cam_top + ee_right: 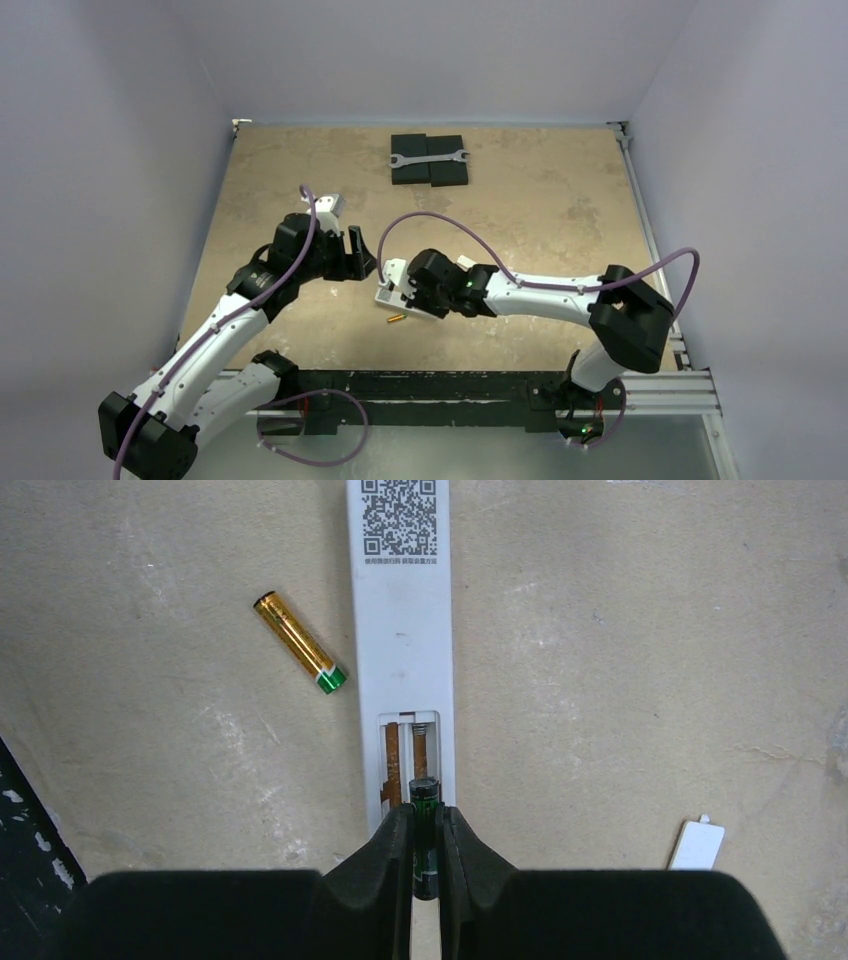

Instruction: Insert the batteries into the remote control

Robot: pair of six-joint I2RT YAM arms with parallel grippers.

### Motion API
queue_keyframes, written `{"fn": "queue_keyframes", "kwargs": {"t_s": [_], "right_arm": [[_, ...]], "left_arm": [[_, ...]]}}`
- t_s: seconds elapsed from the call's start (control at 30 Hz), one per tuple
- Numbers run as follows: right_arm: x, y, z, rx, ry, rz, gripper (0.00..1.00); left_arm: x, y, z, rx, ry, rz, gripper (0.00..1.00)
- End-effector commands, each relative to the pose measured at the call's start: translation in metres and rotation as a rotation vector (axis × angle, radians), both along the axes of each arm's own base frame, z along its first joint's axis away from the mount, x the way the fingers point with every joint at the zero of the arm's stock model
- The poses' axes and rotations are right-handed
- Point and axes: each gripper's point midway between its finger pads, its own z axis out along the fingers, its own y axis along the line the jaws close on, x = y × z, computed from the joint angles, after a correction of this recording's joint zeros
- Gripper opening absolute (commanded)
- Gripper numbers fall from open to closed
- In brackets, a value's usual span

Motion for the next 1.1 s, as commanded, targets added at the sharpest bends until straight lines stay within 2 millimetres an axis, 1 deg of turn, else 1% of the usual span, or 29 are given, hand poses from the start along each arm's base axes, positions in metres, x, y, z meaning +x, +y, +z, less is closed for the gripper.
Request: {"fn": "queue_keyframes", "kwargs": {"t_s": [0.0, 0.47, 1.07], "right_arm": [[0.008, 0.011, 0.007, 0.035, -0.012, 0.010, 0.00], [0.009, 0.012, -0.002, 0.032, 0.034, -0.013, 0.06], [0.011, 0.021, -0.003, 0.047, 0.053, -0.021, 0.15]], "left_arm": [[0.003, -0.001, 0.009, -0.009, -0.046, -0.014, 0.70], [0.003, 0.000, 0.009, -0.009, -0.049, -0.012, 0.71], [0.003, 0.001, 0.009, -0.010, -0.050, -0.010, 0.71]]}}
